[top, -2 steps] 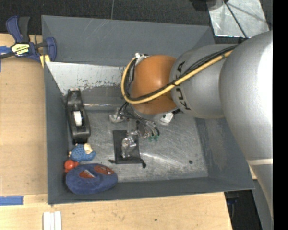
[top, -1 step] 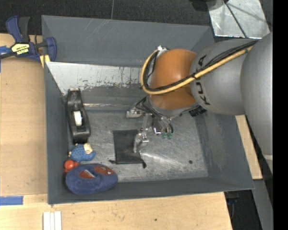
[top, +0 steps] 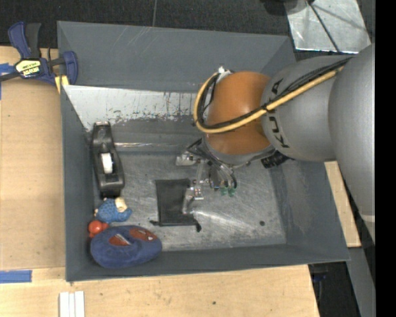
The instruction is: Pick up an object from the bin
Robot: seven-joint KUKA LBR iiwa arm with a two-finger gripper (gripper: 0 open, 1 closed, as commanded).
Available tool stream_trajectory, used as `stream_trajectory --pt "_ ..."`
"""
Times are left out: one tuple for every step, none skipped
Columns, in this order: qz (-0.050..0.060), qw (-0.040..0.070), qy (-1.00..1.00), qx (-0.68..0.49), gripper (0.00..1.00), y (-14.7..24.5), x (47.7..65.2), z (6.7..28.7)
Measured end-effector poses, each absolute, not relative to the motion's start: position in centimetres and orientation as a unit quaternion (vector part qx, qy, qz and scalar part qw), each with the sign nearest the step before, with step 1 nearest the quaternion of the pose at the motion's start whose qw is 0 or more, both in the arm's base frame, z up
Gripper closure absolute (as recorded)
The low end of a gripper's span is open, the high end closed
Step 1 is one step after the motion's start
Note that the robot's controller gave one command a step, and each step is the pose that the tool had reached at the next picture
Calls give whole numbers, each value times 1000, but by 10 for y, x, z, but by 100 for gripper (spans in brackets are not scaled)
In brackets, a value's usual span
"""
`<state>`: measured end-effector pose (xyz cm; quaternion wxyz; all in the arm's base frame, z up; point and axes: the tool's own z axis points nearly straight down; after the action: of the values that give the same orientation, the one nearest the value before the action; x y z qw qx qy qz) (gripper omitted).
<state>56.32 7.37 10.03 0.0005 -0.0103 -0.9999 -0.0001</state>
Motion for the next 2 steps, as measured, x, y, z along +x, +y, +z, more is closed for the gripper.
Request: stream_trajectory --pt "-1 -3 -1000 -16 0 78 561 75" --pt "2 -7 -996 91 0 102 565 76"
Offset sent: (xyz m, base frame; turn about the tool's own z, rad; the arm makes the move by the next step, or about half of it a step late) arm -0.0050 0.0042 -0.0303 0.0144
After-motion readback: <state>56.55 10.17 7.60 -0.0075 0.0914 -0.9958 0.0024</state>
